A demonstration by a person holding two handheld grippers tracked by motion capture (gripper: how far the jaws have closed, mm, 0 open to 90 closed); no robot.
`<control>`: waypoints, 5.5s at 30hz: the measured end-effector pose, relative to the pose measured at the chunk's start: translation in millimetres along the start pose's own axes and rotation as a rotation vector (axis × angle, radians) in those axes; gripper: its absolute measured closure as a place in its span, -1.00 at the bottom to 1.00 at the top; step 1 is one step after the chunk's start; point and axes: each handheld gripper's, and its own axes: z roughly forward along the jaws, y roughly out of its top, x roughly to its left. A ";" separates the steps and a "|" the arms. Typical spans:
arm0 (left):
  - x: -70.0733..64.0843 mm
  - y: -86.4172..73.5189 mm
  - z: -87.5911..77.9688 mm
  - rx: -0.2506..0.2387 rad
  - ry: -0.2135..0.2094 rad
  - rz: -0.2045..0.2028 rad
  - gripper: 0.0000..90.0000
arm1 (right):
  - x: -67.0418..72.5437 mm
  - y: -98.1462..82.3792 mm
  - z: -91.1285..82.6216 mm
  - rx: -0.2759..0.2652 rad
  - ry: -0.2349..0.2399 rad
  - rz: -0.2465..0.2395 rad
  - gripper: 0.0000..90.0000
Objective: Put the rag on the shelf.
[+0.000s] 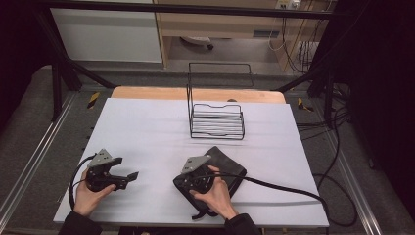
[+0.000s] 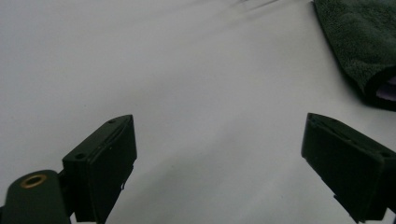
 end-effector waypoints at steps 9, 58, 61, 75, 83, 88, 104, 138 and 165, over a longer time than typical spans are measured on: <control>-0.2 0.2 0.5 0.000 -0.003 -0.008 -0.76 | 9.0 -2.7 17.1 0.033 0.024 -0.021 0.82; -105.2 49.5 79.7 0.256 -0.237 0.026 0.23 | -73.3 -110.9 -102.6 0.005 -0.400 0.445 0.31; -108.5 46.7 81.8 0.268 -0.253 0.021 0.34 | -73.8 -111.5 -100.3 -0.001 -0.392 0.462 0.32; -120.2 43.2 74.7 0.284 -0.244 -0.004 0.81 | -76.1 -104.9 -95.7 -0.022 -0.366 0.479 0.77; -126.5 32.5 60.4 0.277 -0.247 -0.030 0.82 | -88.2 -87.6 -80.2 -0.030 -0.337 0.417 0.78; -130.3 26.7 52.5 0.273 -0.243 -0.046 0.82 | -94.6 -75.7 -68.4 -0.043 -0.314 0.391 0.78; -136.7 15.9 44.5 0.246 -0.248 -0.078 0.80 | -102.8 -50.9 -38.0 -0.037 -0.276 0.312 0.77; -85.7 25.1 34.2 0.142 -0.117 -0.050 -0.68 | -15.9 -88.3 -73.2 -0.042 -0.078 0.367 0.55; -77.0 33.6 39.7 0.126 -0.121 -0.057 -0.80 | -29.8 -92.4 -98.4 -0.121 -0.193 0.306 0.05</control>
